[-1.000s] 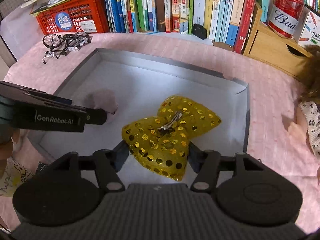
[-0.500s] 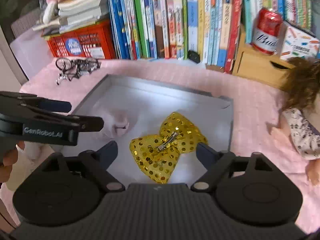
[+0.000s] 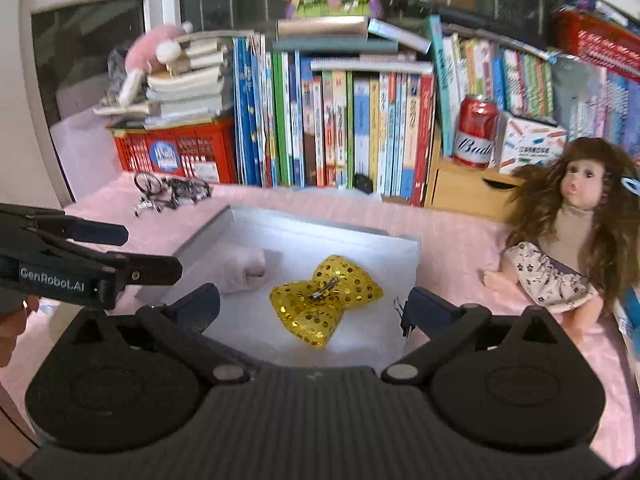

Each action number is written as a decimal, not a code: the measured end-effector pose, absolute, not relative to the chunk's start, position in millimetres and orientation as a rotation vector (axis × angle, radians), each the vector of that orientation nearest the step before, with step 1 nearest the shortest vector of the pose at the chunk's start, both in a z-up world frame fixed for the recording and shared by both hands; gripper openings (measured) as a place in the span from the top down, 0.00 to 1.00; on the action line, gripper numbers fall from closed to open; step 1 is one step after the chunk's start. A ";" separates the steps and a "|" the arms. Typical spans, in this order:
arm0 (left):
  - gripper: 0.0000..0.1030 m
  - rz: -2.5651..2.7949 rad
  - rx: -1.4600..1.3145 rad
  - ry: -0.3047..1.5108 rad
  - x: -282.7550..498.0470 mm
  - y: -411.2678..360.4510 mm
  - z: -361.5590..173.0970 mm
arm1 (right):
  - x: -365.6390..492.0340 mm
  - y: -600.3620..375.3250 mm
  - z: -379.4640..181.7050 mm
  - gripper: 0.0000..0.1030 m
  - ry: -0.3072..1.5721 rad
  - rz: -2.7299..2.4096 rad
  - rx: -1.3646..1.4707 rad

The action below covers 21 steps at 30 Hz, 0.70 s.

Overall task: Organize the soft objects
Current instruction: 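Withdraw both grippers from the tray toward the remaining cloths and foam block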

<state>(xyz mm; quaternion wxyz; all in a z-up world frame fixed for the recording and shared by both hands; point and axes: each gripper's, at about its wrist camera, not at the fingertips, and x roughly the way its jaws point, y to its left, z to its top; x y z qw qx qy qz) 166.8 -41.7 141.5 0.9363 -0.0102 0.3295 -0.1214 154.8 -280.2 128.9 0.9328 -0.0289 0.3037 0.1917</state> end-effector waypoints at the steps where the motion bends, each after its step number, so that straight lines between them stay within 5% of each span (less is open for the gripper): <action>1: 0.12 -0.255 -0.015 0.657 158.6 -42.6 142.5 | 148.2 -280.9 129.7 0.00 0.606 0.390 -0.056; 21: 0.04 -0.248 -0.052 0.523 35.0 -33.5 93.3 | 25.0 -289.6 86.8 0.00 0.367 0.252 -0.035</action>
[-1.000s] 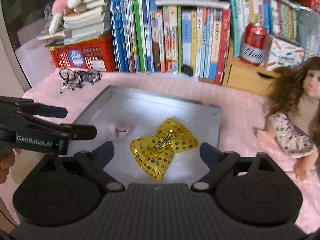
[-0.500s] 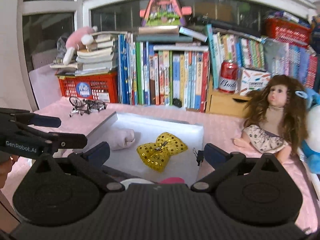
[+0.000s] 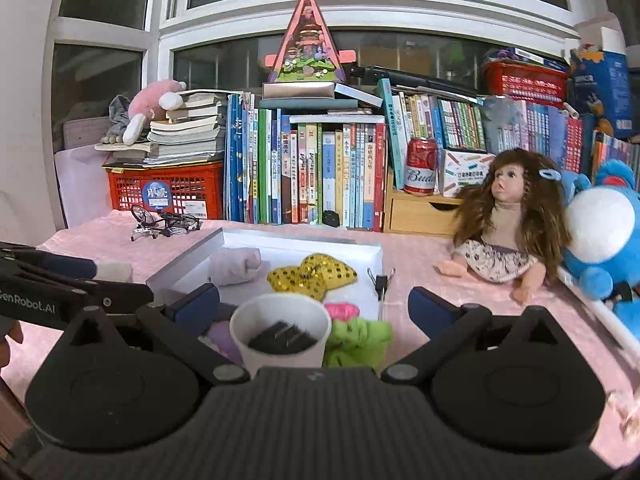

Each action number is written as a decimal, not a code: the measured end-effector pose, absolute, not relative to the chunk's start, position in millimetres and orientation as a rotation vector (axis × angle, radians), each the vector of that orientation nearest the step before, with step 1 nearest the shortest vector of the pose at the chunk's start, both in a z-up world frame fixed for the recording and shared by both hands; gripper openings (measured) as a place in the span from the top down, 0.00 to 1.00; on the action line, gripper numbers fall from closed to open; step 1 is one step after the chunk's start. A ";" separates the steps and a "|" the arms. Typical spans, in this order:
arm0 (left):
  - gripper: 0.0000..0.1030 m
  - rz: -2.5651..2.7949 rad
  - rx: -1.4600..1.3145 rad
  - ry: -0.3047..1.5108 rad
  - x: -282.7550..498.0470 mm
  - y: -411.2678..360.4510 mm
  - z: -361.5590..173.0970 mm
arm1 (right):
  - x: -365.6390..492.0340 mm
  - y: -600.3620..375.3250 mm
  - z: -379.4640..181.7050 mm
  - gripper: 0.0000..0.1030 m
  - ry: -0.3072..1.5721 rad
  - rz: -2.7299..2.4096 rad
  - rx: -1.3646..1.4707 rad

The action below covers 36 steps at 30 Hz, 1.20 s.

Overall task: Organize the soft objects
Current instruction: 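Withdraw both grippers from the tray toward the remaining cloths and foam block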

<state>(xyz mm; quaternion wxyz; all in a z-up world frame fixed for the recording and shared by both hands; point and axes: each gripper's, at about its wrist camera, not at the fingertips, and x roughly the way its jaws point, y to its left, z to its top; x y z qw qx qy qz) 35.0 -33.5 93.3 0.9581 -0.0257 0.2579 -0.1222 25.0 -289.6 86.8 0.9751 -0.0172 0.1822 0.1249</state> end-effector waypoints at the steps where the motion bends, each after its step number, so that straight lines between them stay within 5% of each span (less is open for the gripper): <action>1: 0.04 -0.239 -0.051 0.524 31.6 -32.4 89.9 | 21.3 -289.0 82.6 0.00 0.361 0.247 -0.035; 12: 0.10 -0.199 -0.044 0.535 0.6 -18.0 61.5 | -5.9 -277.2 45.0 0.03 0.359 0.256 -0.052; 15: 0.18 -0.209 -0.038 0.549 -3.9 -19.9 53.2 | -9.0 -272.8 36.4 0.09 0.383 0.266 -0.039; 20: 0.48 -0.218 -0.058 0.611 2.4 -23.3 37.3 | -11.3 -268.1 25.8 0.19 0.423 0.298 -0.006; 23: 0.55 -0.218 -0.090 0.629 7.3 -23.8 31.4 | -12.1 -264.1 21.3 0.25 0.443 0.322 0.001; 30: 0.56 -0.221 -0.130 0.623 17.4 -31.7 27.3 | -18.0 -253.1 14.9 0.29 0.443 0.357 -0.046; 34: 0.31 -0.234 -0.169 0.622 21.2 -38.4 27.8 | -17.5 -254.1 13.0 0.29 0.450 0.328 -0.056; 36: 0.28 -0.233 -0.172 0.618 23.2 -42.4 27.1 | -17.1 -258.9 12.4 0.29 0.456 0.309 -0.054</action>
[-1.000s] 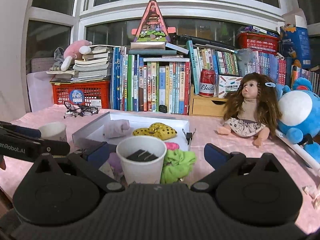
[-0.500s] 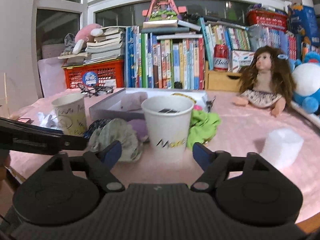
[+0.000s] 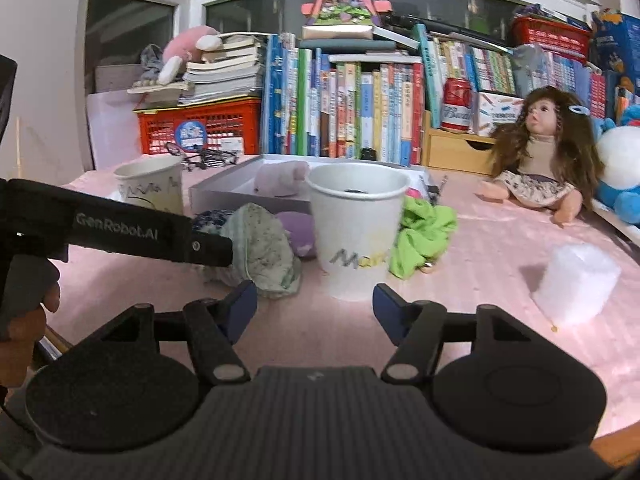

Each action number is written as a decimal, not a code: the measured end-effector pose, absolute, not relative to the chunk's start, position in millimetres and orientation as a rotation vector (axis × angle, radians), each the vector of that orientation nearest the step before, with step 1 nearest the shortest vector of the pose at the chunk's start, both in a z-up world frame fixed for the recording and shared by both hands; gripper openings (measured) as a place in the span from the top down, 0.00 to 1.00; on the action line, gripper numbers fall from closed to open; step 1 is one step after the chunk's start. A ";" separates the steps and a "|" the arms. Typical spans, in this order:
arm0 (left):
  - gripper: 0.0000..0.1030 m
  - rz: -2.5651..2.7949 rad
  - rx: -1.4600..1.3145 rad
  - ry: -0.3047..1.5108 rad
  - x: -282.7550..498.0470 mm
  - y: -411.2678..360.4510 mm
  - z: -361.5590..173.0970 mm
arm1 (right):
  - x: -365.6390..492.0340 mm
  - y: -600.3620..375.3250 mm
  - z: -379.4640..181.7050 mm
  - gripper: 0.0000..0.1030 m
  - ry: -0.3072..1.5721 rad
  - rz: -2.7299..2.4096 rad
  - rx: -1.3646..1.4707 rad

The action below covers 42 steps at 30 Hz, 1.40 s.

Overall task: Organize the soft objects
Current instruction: 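Withdraw both grippers from the tray toward the remaining cloths and foam block, then grasp the green checked and floral cloths with the left gripper while the right grasps the white foam block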

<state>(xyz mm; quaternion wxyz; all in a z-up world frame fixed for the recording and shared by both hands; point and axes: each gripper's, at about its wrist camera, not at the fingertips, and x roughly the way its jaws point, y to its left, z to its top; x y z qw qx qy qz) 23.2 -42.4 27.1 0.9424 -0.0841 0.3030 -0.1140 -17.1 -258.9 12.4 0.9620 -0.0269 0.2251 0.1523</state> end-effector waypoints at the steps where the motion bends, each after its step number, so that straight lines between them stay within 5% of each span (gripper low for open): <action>1: 0.26 -0.233 -0.167 0.618 24.8 -44.6 26.3 | -17.2 -262.2 12.4 0.29 0.455 0.289 -0.059; 13: 0.01 -0.230 -0.212 0.569 22.2 -59.5 24.4 | -3.4 -339.0 23.3 0.13 0.410 -0.069 -0.061; 17: 0.00 -0.193 -0.193 0.547 23.3 -69.6 21.7 | 8.2 -358.4 21.5 0.00 0.408 -0.150 -0.069; 42: 0.06 -0.111 -0.193 0.631 50.8 -85.2 0.1 | 61.2 -386.8 -5.8 0.00 0.501 -0.203 -0.024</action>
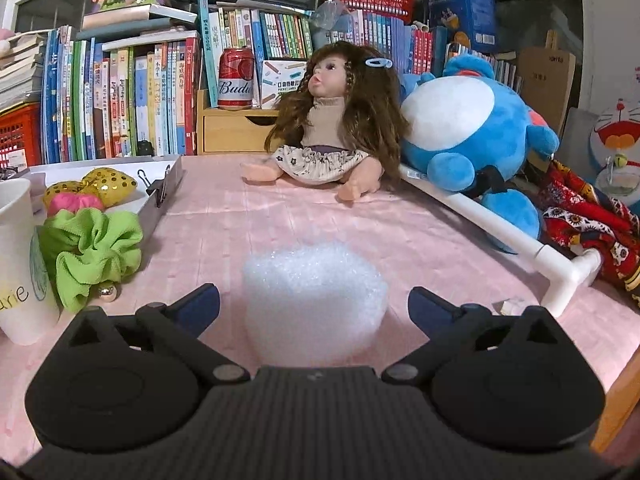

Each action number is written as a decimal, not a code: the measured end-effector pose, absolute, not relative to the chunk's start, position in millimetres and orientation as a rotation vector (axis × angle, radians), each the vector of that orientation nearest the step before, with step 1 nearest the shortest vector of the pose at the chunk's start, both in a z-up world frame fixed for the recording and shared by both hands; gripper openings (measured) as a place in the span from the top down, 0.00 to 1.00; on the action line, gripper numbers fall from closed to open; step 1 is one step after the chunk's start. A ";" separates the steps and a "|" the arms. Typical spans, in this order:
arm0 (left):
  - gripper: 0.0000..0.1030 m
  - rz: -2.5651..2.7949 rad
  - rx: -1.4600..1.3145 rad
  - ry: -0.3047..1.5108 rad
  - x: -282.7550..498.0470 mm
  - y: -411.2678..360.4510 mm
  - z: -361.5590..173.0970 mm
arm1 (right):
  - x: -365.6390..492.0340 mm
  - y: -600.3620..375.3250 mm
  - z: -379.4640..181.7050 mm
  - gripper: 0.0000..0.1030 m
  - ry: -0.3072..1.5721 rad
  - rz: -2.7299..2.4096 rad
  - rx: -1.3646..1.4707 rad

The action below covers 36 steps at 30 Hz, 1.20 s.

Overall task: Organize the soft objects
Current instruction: 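Grasp the green checked and floral cloths with the left gripper while the right grasps the white foam block, then carry the cloths and the foam block over the grey tray with both grippers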

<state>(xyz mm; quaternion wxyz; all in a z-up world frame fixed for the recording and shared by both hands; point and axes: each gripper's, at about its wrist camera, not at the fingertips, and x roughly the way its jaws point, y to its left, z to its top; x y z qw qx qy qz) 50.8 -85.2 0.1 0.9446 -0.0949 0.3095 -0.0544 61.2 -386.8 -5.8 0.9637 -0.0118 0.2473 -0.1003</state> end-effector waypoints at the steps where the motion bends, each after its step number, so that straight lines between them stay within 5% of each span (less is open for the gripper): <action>1: 0.07 -0.112 -0.191 0.632 51.2 -85.2 -0.3 | 62.8 -387.2 -5.6 0.00 0.503 -0.203 -0.021; 11: 0.33 -0.111 -0.163 0.626 47.0 -85.4 -0.1 | 69.5 -381.8 -7.0 0.01 0.533 -0.177 -0.049; 19: 0.52 -0.129 -0.147 0.625 37.2 -74.9 11.2 | 57.0 -368.0 -3.5 0.29 0.507 -0.185 -0.098; 36: 0.53 -0.129 -0.035 0.583 11.6 -67.0 34.8 | 15.2 -327.4 32.1 0.31 0.417 -0.020 -0.093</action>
